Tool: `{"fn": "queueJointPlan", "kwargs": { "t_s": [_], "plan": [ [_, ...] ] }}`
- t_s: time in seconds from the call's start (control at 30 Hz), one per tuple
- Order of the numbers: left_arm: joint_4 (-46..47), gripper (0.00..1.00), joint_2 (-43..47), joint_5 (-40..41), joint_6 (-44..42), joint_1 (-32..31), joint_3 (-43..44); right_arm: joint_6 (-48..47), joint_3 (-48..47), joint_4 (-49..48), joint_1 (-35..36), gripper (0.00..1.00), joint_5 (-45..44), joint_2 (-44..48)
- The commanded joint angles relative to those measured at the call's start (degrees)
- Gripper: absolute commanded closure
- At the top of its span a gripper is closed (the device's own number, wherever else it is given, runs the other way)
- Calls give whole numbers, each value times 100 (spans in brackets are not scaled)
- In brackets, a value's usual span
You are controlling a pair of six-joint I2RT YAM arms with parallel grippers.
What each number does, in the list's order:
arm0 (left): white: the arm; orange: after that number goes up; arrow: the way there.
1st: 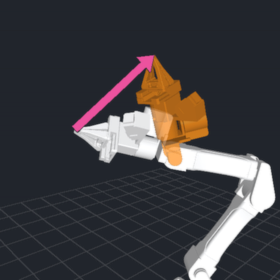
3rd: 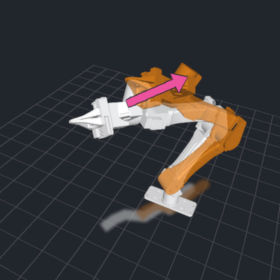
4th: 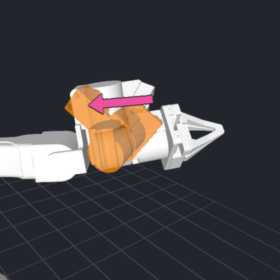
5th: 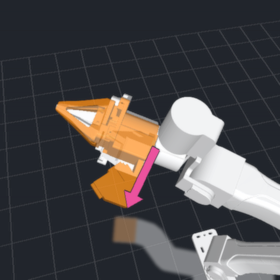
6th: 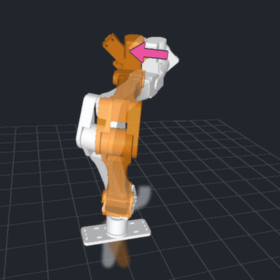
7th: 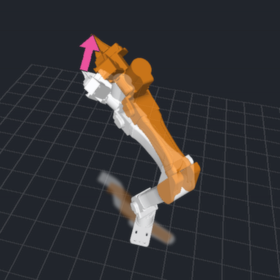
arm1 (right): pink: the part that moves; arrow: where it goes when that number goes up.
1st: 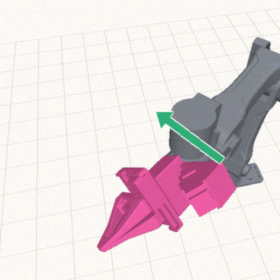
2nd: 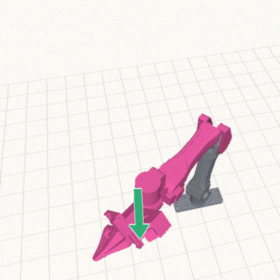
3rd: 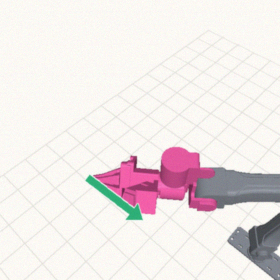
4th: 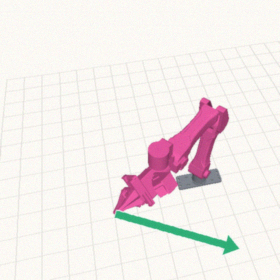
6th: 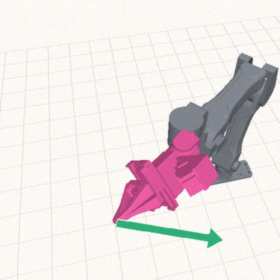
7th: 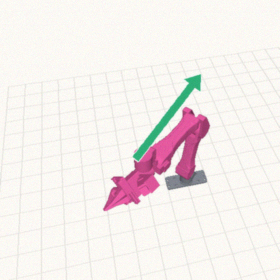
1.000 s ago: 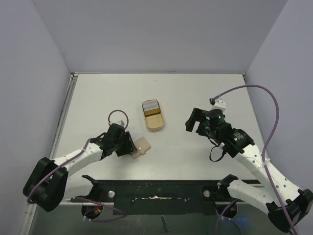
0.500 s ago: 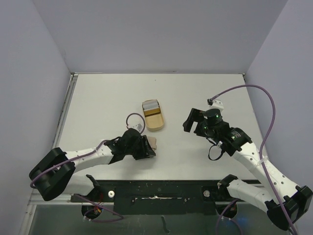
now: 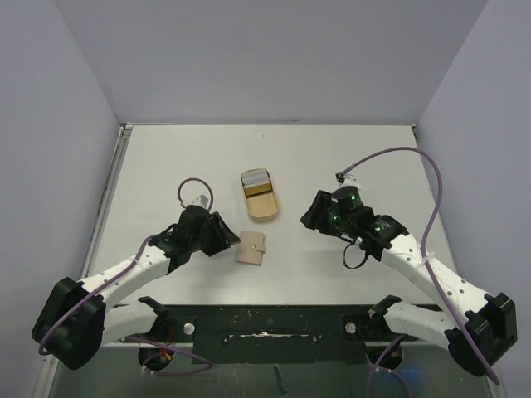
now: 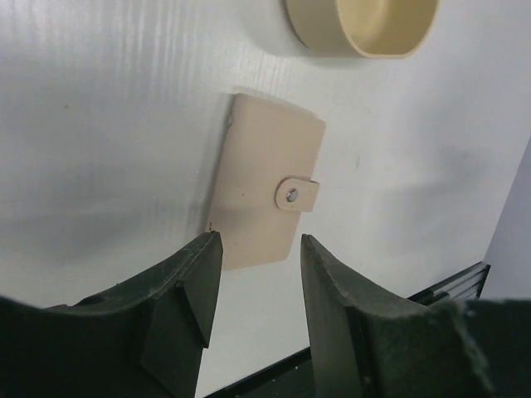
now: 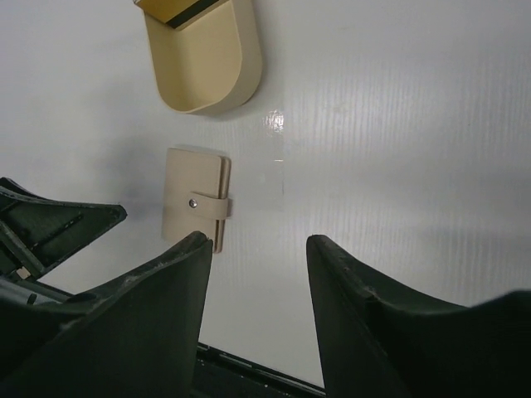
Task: Put the credit cards into the card holder
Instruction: Open the card holder at the center of the board.
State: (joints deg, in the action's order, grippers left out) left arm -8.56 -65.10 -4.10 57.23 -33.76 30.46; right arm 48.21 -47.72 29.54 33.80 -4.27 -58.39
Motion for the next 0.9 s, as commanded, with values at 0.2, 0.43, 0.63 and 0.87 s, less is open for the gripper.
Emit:
{"fn": "queueJointPlan", "kwargs": {
  "t_s": [0.2, 0.43, 0.63, 0.87],
  "plan": [
    [969, 59, -496, -665, -184, 278, -524, 497, -595, -867, 909, 55, 130, -1493],
    [1700, 64, -792, -1006, -21, 341, -826, 461, -1374, -943, 1512, 59, 85, -2770],
    [1911, 68, -808, -1061, 114, 359, -1028, 393, -1912, -880, 1804, 63, 138, -3673],
    [1954, 69, -630, -1094, 224, 355, -1201, 358, -2296, -591, 1930, 65, 45, -4316]
  ]
}}
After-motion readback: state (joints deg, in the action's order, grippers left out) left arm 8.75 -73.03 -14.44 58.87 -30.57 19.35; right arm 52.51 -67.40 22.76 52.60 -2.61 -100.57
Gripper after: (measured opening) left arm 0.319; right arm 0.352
